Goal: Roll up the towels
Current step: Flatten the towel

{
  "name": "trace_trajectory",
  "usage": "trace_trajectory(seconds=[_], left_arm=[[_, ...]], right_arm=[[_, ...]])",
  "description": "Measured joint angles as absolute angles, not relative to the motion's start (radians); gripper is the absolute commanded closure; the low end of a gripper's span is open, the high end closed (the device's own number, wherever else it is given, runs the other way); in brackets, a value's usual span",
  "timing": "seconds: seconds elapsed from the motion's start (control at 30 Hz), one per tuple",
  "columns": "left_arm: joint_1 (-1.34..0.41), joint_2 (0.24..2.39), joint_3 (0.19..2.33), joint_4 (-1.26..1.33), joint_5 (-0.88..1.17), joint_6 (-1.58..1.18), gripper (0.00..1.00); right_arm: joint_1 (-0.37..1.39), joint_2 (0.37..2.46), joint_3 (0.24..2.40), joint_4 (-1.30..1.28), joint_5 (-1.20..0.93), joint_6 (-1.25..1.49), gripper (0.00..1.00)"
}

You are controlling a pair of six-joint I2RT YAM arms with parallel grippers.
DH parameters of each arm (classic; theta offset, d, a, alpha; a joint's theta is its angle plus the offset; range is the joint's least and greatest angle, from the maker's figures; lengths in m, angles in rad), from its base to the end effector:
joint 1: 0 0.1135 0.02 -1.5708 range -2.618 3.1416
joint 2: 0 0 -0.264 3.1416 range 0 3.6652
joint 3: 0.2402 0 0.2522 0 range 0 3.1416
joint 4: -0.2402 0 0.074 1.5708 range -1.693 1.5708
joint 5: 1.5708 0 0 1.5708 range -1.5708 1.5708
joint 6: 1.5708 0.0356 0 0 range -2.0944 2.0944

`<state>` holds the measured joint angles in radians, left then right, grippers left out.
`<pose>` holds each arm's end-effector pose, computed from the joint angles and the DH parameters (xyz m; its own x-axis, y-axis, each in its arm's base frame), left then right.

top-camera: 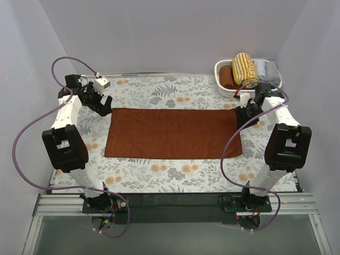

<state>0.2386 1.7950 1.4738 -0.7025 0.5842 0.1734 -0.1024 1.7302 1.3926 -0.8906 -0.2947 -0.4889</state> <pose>0.3778 0.0717 0.2619 -0.8033 -0.0473 -0.5937 0.2236 0.9000 -0.3742 0.3484 -0.0254 0.2478 -0.8275 -0.3667 -0.4251 -0.4394 0.8944 0.0837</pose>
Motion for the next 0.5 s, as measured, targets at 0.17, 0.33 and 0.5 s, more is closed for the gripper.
trace_trajectory(seconds=[0.17, 0.33, 0.5], left_arm=[[0.232, 1.733, 1.401, -0.791, 0.630, 0.131, 0.03], [0.232, 1.613, 1.151, -0.793, 0.614, 0.089, 0.02], [0.232, 1.514, 1.074, -0.775, 0.606, 0.059, 0.30]], right_arm=[[-0.102, 1.692, 1.213, -0.950, -0.294, -0.513, 0.78], [-0.102, 1.691, 1.133, -0.944, -0.284, -0.517, 0.80], [-0.102, 1.696, 1.086, -0.910, -0.247, -0.517, 0.80]])
